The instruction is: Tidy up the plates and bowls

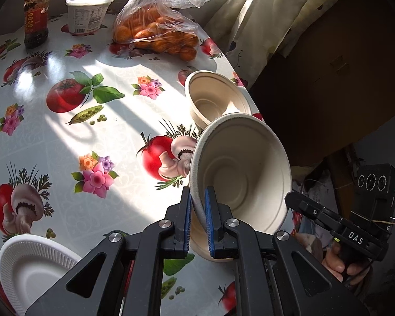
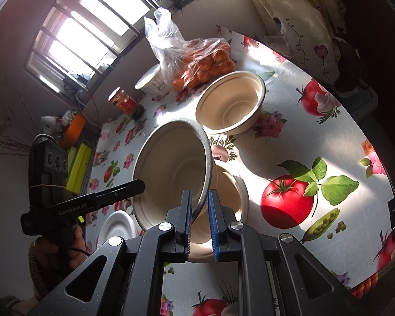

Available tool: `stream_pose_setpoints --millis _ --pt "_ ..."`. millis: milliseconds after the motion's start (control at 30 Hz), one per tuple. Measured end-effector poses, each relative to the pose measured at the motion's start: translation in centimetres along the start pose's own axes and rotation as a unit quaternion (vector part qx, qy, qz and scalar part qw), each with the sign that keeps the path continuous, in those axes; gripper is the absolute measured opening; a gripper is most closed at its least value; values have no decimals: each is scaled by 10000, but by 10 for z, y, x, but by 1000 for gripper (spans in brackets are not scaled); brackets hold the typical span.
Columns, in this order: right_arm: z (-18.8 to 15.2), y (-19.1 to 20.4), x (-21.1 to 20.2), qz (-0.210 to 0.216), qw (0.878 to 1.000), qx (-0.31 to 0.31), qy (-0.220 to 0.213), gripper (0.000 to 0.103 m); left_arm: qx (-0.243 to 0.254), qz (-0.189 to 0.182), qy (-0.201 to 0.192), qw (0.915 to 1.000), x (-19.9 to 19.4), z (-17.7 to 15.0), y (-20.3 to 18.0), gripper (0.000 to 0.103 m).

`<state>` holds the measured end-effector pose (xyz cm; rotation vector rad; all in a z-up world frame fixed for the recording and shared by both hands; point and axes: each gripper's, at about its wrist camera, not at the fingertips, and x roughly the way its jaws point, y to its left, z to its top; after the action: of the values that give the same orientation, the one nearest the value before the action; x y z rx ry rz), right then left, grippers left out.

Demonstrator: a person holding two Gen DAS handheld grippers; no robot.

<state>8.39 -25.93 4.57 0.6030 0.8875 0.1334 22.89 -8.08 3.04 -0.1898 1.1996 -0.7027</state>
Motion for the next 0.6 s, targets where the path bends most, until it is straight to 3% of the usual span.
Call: stream_pose_setpoints --millis 600 --pt "-22 -19 -2 -45 9997 229 108 13 10 40 193 9998 15 -21 -8 10"
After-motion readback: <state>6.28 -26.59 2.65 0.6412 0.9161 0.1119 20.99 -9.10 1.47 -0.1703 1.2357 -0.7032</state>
